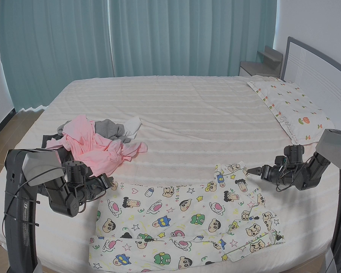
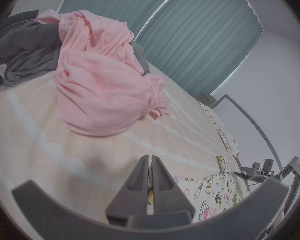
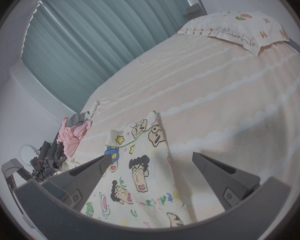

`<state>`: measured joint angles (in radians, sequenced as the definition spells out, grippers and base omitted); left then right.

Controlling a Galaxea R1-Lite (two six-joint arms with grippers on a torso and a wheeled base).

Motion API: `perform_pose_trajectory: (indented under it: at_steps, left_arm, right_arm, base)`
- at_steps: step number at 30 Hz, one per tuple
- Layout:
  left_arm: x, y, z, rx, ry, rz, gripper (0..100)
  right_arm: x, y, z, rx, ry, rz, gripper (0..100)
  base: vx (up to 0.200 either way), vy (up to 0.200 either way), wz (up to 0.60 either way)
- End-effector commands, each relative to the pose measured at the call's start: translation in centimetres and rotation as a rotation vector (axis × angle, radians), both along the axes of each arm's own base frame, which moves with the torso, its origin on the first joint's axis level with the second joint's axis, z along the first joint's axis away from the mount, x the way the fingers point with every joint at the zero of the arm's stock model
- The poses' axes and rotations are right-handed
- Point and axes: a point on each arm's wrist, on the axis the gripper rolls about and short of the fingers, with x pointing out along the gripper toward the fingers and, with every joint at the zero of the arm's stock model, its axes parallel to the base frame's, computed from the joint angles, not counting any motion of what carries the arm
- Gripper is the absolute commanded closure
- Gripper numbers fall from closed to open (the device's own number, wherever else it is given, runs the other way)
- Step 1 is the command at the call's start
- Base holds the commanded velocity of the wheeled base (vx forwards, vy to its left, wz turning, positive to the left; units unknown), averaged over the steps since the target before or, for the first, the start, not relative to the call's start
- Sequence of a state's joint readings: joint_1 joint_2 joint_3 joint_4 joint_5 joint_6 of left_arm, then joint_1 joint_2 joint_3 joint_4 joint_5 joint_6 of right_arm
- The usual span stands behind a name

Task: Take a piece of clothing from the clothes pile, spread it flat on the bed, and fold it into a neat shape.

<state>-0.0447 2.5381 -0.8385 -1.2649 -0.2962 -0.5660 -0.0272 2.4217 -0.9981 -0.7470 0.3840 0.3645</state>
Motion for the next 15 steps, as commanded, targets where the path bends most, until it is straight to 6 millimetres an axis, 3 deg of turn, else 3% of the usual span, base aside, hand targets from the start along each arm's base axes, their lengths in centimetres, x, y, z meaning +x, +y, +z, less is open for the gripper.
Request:
perform_pose_trajectory:
  at_steps: [1, 15]
  left_arm:
    - [-0.3, 0.9, -0.4, -0.003, 0.001, 0.026, 100]
    - [-0.3, 1.2, -0.5, -0.005, 0.004, 0.035, 100]
  right_arm:
    - [1.1, 0.1, -2.0, 0.001, 0.019, 0.000, 0]
    - [2.5, 1.1, -1.9, 0.012, -0.008, 0.019, 0]
  base:
    - [0.000, 0.000, 0.00]
    - [0.000, 0.000, 0.00]
